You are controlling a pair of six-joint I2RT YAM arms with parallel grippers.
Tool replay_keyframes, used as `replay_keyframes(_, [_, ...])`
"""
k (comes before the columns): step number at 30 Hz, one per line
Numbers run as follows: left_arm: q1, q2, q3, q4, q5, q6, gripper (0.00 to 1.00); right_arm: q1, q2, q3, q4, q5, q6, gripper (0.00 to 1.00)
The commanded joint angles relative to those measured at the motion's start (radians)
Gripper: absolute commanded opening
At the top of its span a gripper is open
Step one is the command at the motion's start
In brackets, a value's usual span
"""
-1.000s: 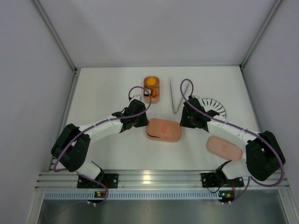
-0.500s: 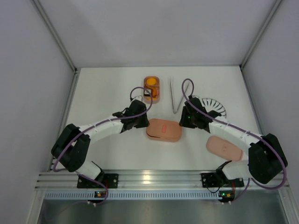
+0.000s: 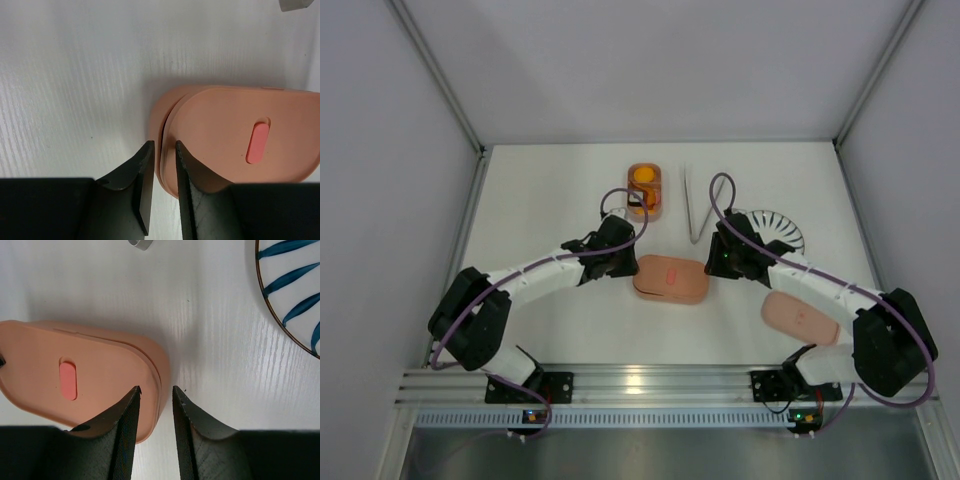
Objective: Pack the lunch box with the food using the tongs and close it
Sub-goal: Close the box lid on the packing box.
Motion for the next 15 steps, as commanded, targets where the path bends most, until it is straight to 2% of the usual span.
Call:
replay_keyframes(1, [-0.007, -0.033, 0.023, -0.028, 0.017, 0.025, 0.28, 0.020, -0.016, 0.001, 0.013, -0.010, -0.016, 0.32])
replay_keyframes(15, [-0.019, -0.032, 0.028, -0.059, 0.049, 0.041, 0.27, 0.024, 0.007, 0.007, 0.021, -0.016, -0.020, 0.31])
